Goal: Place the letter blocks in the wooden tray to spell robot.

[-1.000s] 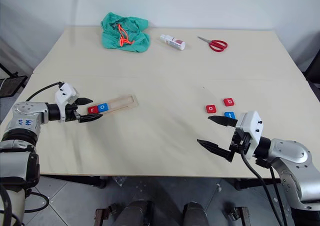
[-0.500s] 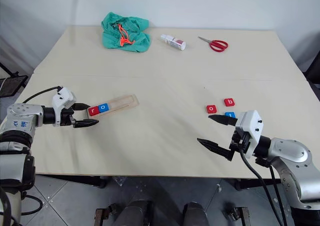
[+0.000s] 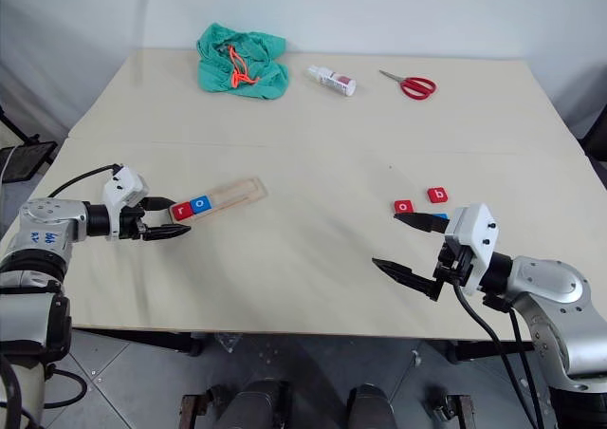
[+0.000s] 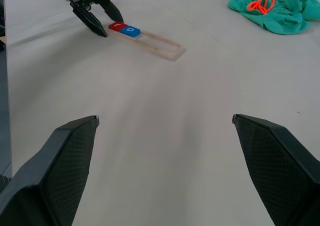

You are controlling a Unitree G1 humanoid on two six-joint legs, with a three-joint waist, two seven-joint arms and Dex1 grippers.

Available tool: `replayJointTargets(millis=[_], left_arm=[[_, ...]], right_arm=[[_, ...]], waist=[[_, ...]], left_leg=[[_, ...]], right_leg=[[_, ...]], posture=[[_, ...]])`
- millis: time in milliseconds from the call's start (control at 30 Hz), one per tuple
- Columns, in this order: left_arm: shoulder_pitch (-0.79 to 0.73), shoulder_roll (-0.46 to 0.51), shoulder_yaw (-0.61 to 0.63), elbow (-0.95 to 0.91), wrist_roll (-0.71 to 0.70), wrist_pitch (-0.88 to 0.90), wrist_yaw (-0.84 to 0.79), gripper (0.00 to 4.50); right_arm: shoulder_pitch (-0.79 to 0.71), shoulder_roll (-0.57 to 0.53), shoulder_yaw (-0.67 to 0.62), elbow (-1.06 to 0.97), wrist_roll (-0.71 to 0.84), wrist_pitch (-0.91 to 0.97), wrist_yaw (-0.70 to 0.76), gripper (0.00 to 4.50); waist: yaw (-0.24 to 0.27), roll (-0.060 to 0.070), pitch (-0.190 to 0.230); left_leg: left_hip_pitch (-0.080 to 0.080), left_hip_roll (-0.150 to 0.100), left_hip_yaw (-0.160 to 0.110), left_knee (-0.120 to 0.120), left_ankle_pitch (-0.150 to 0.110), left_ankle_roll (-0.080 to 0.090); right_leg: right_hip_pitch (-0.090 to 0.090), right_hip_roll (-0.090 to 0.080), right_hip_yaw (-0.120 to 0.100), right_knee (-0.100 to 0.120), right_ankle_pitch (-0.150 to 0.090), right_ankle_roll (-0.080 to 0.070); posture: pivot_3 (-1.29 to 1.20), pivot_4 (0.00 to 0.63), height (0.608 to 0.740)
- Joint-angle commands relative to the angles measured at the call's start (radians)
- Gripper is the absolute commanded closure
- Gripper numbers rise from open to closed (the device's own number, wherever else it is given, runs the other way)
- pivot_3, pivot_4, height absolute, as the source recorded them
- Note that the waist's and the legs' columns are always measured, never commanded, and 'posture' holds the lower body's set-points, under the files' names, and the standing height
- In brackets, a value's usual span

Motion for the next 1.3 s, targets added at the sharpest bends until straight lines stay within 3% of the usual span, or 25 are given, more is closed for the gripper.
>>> replayJointTargets(millis=[33, 200, 333, 567, 800, 1300], left_arm=[[0.028, -0.018, 0.003, -0.002, 0.001, -0.011, -0.011, 1.08], [0.063, -0.042, 0.018, -0.09, -0.035, -0.045, -0.066, 1.08], [0.137, -0.088, 0.017, -0.279, -0.089, -0.018, -0.11, 1.08], [0.303, -0.187, -0.047, -0.754, -0.148, 0.215, -0.082, 1.08], [0.381, -0.26, -0.124, -1.045, -0.148, 0.4, -0.009, 1.08], [0.32, -0.374, -0.315, -1.156, -0.117, 0.5, 0.052, 1.08]], right_arm=[[-0.009, -0.001, -0.006, -0.003, 0.003, -0.017, -0.002, 0.0], [0.003, -0.006, -0.011, 0.002, 0.007, -0.016, 0.014, 0.0], [0.015, -0.028, -0.004, 0.039, 0.002, -0.033, 0.084, 0.0], [-0.014, -0.086, 0.038, 0.165, -0.056, -0.11, 0.218, 0.0], [-0.045, -0.105, 0.046, 0.231, -0.076, -0.141, 0.274, 0.0], [0.043, -0.166, -0.041, 0.284, -0.054, -0.202, 0.358, 0.0]], waist=[[0.001, 0.0, 0.0], [0.005, 0.0, 0.0], [0.016, 0.0, 0.0], [0.018, 0.0, 0.0], [0.02, 0.0, 0.0], [0.024, 0.0, 0.0]], left_leg=[[0.0, 0.0, 0.0, 0.0, 0.0, 0.0], [0.0, 0.0, 0.0, 0.001, 0.0, 0.0], [-0.001, -0.001, 0.0, 0.001, 0.0, 0.0], [-0.002, 0.0, 0.0, 0.002, 0.0, 0.001], [-0.003, 0.001, 0.0, 0.002, 0.0, 0.001], [-0.006, 0.0, 0.001, 0.004, 0.0, 0.001]], right_leg=[[0.0, 0.0, 0.0, 0.0, 0.0, 0.0], [0.0, 0.0, 0.0, 0.0, 0.0, 0.0], [0.0, 0.0, 0.0, 0.0, 0.0, 0.0], [0.0, 0.0, 0.002, -0.002, 0.0, 0.0], [0.001, 0.001, 0.001, -0.007, 0.0, 0.0], [0.003, 0.001, 0.0, -0.01, 0.0, 0.0]], posture=[[0.0, 0.15, 0.74], [0.0, 0.15, 0.74], [0.0, 0.15, 0.74], [0.0, 0.15, 0.74], [0.0, 0.15, 0.74], [0.0, 0.15, 0.74]])
